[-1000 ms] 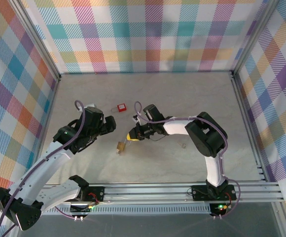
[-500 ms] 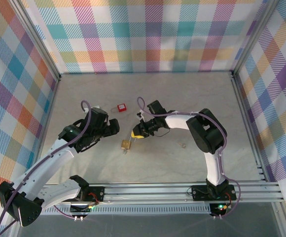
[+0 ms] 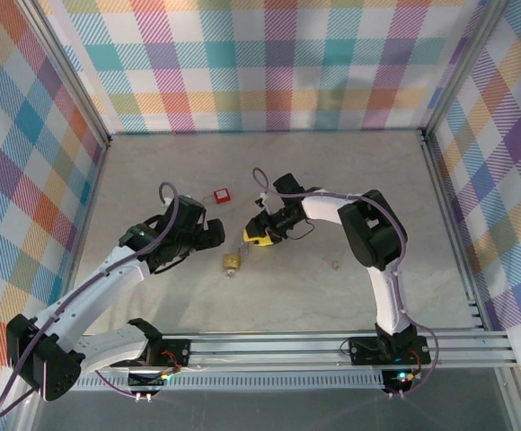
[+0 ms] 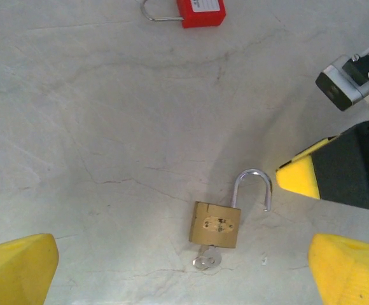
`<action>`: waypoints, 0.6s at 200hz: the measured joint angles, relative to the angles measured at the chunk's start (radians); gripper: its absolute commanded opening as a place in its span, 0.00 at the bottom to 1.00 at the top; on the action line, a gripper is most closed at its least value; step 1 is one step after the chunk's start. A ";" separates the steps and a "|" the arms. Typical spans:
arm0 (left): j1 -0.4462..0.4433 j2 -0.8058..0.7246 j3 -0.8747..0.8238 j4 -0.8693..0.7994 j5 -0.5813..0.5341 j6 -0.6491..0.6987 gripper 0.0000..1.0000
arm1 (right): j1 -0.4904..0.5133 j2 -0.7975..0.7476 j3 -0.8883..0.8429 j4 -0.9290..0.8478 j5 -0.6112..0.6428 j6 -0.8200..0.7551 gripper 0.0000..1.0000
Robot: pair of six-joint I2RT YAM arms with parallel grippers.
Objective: Unlock with the key
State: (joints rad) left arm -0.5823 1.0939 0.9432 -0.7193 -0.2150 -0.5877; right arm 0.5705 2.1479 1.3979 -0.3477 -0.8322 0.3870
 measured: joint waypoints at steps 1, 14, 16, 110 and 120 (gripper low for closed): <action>0.000 0.002 0.000 0.002 0.001 0.000 1.00 | 0.000 0.000 0.001 -0.002 0.002 -0.001 0.57; 0.000 0.027 0.004 0.018 0.016 -0.002 1.00 | -0.011 -0.005 0.016 -0.039 0.031 -0.029 0.62; 0.000 0.033 0.005 0.021 0.018 -0.002 1.00 | -0.013 -0.008 0.017 -0.047 0.039 -0.032 0.62; 0.012 0.293 0.121 0.242 0.242 -0.008 0.98 | -0.080 -0.479 -0.086 -0.245 0.352 -0.080 0.43; 0.018 0.309 0.120 0.261 0.262 -0.019 0.91 | -0.085 -0.503 -0.117 -0.240 0.341 -0.054 0.31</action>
State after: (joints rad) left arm -0.5640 1.4029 1.0634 -0.4587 0.0471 -0.6064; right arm 0.4858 1.6451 1.2804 -0.5877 -0.4915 0.3328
